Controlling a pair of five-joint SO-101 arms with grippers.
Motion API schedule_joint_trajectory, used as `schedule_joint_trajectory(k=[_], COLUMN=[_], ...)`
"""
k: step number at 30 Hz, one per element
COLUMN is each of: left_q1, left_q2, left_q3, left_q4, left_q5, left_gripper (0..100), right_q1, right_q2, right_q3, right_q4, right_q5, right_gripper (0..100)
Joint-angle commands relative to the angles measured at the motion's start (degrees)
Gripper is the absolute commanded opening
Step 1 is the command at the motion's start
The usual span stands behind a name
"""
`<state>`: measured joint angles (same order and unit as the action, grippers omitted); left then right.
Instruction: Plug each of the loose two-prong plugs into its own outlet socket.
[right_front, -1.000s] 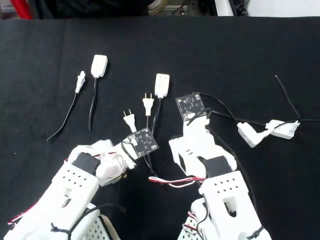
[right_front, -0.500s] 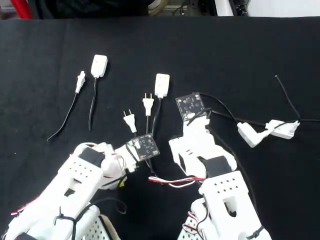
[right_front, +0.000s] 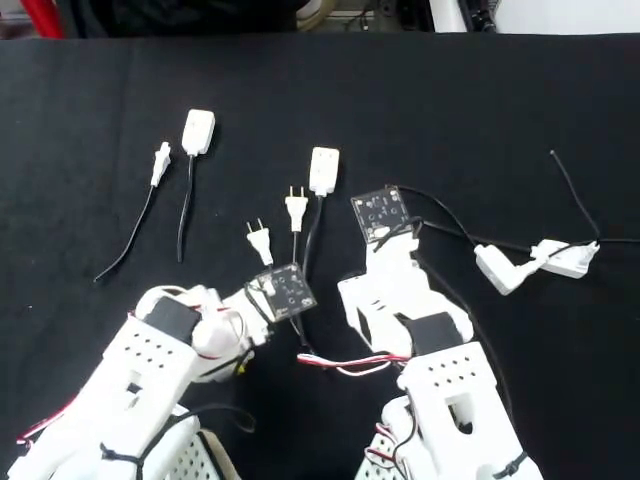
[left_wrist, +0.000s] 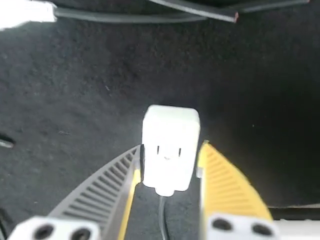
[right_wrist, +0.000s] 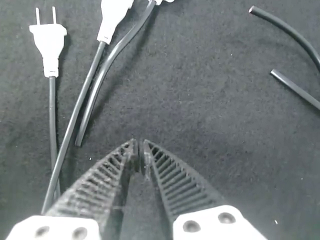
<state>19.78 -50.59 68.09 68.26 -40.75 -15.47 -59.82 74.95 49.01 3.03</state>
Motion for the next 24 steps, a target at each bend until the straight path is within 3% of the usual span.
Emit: schedule_joint_trajectory(k=[1, 4, 8, 24], left_q1=[3.9, 7.8, 5.0, -3.1], left_q2=[-0.9, -0.5, -0.4, -0.4], left_q3=[2.2, 4.9, 5.4, 8.3], left_q4=[-2.5, -6.9, -9.1, -9.1], left_q5=[1.6, 4.7, 4.8, -5.3], left_gripper=[14, 14, 16, 20], right_q1=[-0.6, -0.6, -0.6, -0.6], right_q2=[-0.7, -0.7, -0.7, -0.7], right_q3=[-0.2, -0.2, -0.1, -0.1], right_q4=[-1.1, -1.1, -1.1, -1.1], right_q5=[0.5, 0.5, 0.5, 0.5], right_gripper=[1.5, 1.5, 1.5, 1.5])
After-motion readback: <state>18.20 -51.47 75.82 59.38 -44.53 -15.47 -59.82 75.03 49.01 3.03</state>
